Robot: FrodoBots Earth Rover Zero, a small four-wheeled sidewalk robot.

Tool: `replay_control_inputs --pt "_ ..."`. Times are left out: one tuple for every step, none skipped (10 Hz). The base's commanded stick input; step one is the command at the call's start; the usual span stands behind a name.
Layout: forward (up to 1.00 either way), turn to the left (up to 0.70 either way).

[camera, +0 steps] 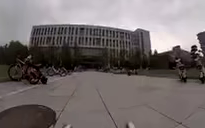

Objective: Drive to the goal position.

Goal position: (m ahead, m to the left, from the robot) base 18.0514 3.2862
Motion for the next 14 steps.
replay_control_inputs --pt "0.70 0.00" --pt "0.70 0.00" --pt "0.70 0.00" --pt "0.70 0.00" --pt "0.70 0.00" --pt "0.70 0.00" --pt "0.70 0.00" --pt "0.70 0.00" --pt "0.70 0.00" --pt "0.70 0.00" --pt "0.70 0.00" --pt "0.70 0.00" --pt "0.70 0.00" --pt "0.70 0.00"
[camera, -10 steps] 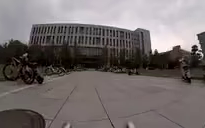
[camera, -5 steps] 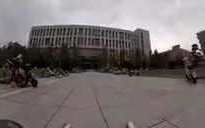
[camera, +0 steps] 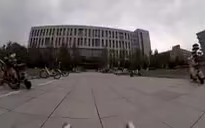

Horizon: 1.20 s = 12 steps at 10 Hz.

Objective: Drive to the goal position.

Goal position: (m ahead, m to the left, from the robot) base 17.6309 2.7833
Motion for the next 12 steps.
replay_control_inputs --pt "0.70 0.00" --pt "0.70 0.06" --pt "0.70 0.12" --pt "0.70 0.13" --pt "0.70 0.13" --pt "0.70 0.13" --pt "0.70 0.13" --pt "0.70 0.13" --pt "0.70 0.13" --pt "0.70 0.13" --pt "0.70 0.13" --pt "0.70 0.13"
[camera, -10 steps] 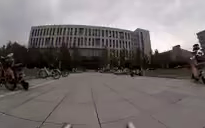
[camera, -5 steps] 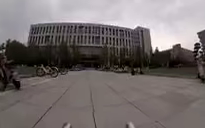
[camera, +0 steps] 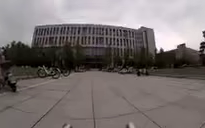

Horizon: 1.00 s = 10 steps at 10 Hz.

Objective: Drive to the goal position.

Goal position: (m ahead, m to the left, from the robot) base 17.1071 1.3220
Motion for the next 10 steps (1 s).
replay_control_inputs --pt "0.70 0.13" --pt "0.70 0.13" --pt "0.70 0.13" --pt "0.70 0.13" --pt "0.70 0.13" --pt "0.70 0.11" --pt "0.70 0.00" --pt "0.70 0.00" --pt "0.70 0.00" --pt "0.70 0.00"
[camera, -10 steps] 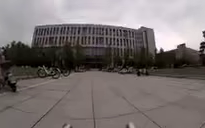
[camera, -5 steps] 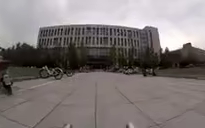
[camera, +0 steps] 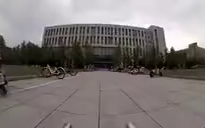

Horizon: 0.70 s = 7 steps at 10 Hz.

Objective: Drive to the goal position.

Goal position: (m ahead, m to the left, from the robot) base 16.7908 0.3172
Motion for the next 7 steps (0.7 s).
replay_control_inputs --pt "0.70 0.00" --pt "0.70 0.00" --pt "0.70 0.00" --pt "0.70 0.00" --pt "0.70 0.00" --pt "0.70 0.00" --pt "0.70 0.00"
